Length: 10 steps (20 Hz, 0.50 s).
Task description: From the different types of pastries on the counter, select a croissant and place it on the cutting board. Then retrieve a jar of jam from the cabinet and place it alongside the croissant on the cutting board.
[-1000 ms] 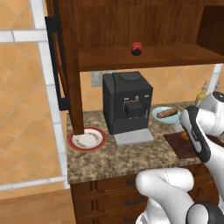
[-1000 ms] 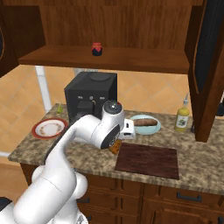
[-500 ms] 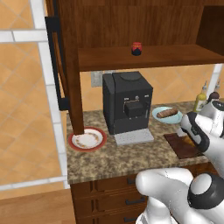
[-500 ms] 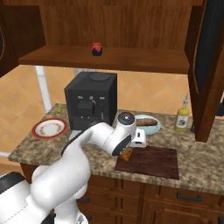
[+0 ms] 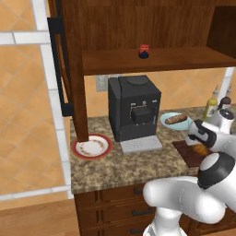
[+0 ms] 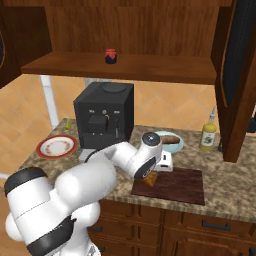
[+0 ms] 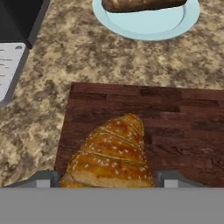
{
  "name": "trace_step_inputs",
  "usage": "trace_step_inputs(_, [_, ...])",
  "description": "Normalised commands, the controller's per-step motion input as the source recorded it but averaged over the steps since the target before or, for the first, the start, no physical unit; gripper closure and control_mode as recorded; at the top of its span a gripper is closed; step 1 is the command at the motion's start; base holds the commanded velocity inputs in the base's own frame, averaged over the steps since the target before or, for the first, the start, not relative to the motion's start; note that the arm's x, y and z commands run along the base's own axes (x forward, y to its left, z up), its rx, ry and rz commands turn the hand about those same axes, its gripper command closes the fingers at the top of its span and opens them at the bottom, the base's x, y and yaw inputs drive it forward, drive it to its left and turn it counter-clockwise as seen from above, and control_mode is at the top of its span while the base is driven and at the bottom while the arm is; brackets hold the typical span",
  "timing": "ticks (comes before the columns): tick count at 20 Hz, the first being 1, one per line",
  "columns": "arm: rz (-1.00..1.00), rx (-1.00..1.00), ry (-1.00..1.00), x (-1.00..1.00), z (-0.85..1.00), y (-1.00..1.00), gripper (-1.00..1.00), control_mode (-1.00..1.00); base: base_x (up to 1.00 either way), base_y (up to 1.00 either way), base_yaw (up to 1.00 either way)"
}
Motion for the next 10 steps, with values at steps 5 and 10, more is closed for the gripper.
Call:
trace_step_inputs(5, [0.00,0.00,0.02,0.23,-0.43,-0.14,-1.00,-1.00,0.00,0.00,0.00])
trace_step_inputs(10, [-0.01,0.03,0.05,0.03,-0.04,-0.14,-1.00,-1.00,0.00,0.00,0.00])
